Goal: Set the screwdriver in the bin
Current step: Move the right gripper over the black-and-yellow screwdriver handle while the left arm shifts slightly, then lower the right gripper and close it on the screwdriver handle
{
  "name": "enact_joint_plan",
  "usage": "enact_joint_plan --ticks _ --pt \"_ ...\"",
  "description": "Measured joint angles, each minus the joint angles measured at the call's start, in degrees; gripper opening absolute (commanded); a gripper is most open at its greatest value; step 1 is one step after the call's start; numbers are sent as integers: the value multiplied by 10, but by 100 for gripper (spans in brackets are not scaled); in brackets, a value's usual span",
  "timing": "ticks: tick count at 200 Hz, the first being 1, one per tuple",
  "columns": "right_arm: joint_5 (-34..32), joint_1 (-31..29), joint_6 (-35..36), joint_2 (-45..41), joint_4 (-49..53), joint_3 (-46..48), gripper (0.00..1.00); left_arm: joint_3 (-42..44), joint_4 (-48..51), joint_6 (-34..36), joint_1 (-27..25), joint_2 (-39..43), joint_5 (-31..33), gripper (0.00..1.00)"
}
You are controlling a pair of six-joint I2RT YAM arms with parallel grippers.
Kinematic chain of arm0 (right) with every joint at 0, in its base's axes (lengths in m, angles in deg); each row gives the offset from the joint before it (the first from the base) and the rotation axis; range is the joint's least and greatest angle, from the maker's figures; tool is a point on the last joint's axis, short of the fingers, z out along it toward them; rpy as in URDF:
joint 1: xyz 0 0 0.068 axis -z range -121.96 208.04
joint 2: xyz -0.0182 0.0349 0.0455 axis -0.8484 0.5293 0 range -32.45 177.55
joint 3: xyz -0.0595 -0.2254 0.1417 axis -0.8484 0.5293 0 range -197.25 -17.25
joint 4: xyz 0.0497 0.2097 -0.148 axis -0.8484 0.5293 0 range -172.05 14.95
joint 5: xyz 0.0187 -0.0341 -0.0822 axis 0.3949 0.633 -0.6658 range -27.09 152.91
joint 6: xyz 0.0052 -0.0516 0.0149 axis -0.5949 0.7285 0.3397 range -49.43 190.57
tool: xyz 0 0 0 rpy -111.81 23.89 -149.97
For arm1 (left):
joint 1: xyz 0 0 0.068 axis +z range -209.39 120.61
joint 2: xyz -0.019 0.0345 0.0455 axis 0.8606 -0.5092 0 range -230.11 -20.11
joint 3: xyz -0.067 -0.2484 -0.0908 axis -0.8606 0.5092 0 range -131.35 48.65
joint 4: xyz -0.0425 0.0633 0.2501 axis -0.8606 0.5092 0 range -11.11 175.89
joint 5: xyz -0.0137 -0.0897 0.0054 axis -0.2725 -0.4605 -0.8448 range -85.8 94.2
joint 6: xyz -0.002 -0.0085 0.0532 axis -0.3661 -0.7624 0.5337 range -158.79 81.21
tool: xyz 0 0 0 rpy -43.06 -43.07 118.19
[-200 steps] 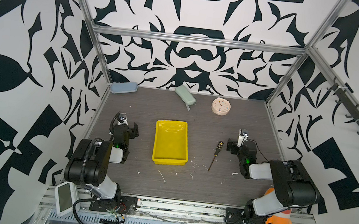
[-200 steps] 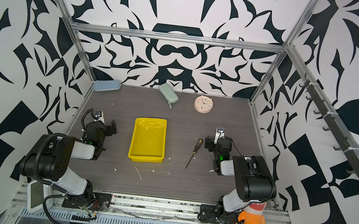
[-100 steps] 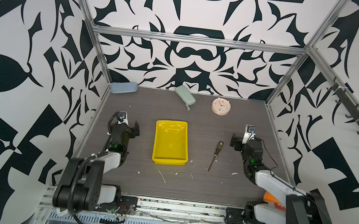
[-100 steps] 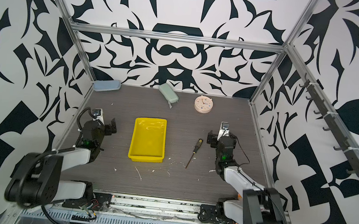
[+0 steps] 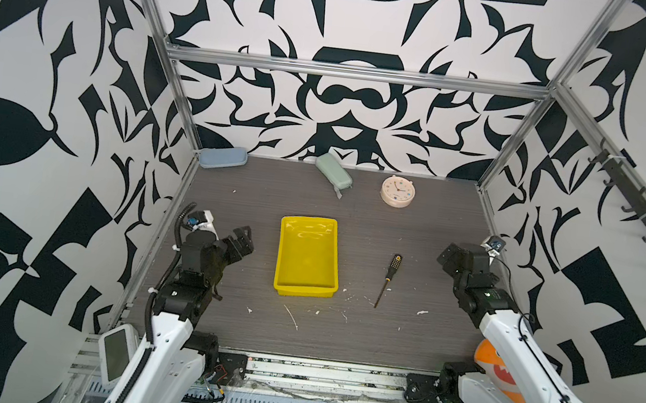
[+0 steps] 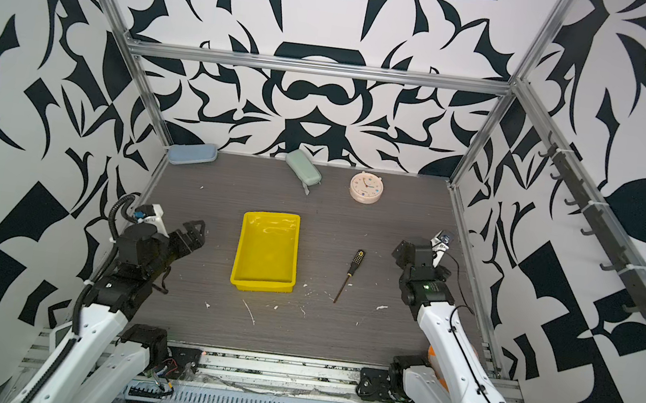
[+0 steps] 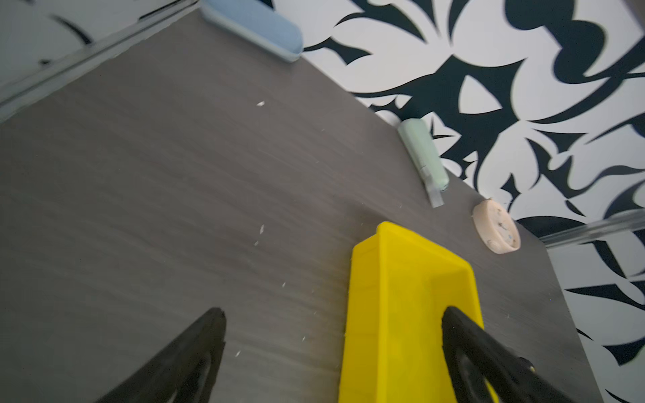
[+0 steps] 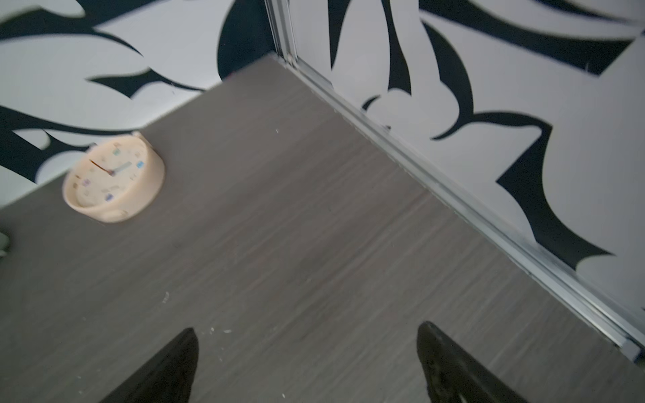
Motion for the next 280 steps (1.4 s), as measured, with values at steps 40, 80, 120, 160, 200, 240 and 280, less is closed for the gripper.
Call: enact_joint_plan --ticks 40,80,120,160,200,240,280 --pt "-19 0 -2 -28 42 -6 100 50 77 -126 0 92 122 99" --pt "-8 2 -13 -51 76 -40 100 60 99 -148 0 94 193 99" --pt "125 2 -71 0 37 -39 99 72 84 -128 0 -2 202 99" --pt "196 -56 -151 151 -12 -47 84 72 70 -113 0 -69 187 99" --pt "185 -170 -165 229 -13 -72 76 72 61 -107 0 -57 168 99" --pt "171 -178 -172 269 -19 -76 65 72 49 -97 0 -61 153 99" --pt "170 -178 -169 310 -36 -76 59 72 47 -97 0 -83 150 99"
